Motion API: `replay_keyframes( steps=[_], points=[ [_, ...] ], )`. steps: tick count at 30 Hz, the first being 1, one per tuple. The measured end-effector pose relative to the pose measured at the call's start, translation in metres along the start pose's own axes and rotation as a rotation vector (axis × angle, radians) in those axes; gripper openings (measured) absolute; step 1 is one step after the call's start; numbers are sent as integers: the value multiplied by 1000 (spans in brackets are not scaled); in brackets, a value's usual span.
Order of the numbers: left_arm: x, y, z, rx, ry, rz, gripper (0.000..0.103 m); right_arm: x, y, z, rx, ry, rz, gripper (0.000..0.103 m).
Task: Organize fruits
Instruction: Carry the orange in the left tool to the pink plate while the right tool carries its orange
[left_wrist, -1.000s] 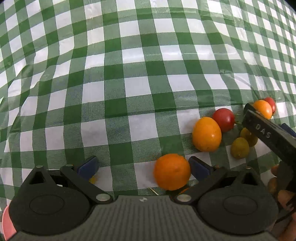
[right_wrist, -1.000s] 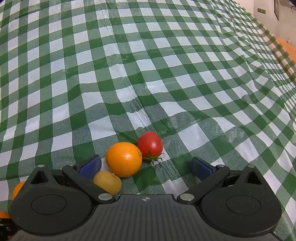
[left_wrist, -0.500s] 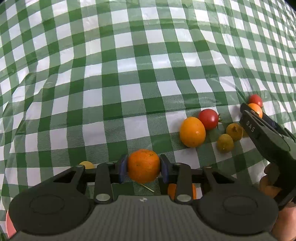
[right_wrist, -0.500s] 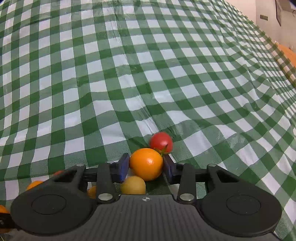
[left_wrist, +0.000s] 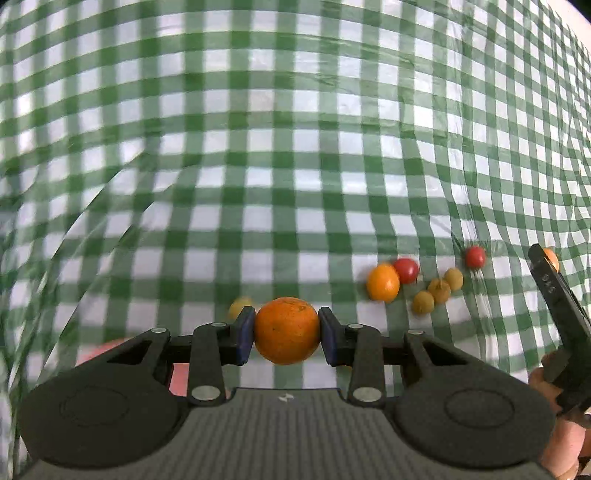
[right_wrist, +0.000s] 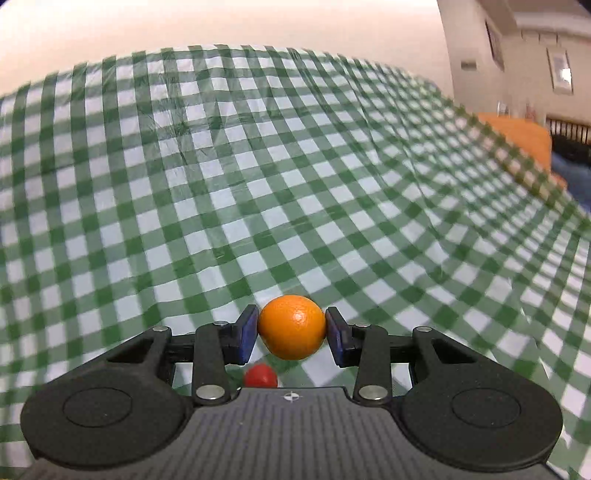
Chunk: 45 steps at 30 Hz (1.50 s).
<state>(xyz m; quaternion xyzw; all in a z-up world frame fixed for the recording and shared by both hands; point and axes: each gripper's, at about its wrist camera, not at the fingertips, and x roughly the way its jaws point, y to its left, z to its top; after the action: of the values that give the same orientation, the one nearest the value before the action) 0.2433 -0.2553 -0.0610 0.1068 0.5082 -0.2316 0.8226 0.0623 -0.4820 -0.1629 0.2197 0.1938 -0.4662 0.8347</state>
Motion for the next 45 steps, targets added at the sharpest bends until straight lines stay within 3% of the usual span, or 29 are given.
replay_keyframes(
  steps=[9,20,31,42,43,45],
  points=[
    [-76,33,-82,-56,28,25,41,-120,-6,-22,-30,220,191,41],
    [-153,79,-174,-120,-3,59,41,-252,29,-37,-182,233,389,41],
    [-195,122,-223,-205,-61,69,41,-319,56,-45,-326,220,528,41],
    [-199,142,-250,-247,-70,77,41,-347,67,-50,-399,191,556,41],
    [-198,143,-251,-251,-120,84,41,-347,67,-51,-403,194,555,41],
    [-196,145,-251,-256,-115,78,41,-346,69,-53,-411,203,554,41]
  ],
)
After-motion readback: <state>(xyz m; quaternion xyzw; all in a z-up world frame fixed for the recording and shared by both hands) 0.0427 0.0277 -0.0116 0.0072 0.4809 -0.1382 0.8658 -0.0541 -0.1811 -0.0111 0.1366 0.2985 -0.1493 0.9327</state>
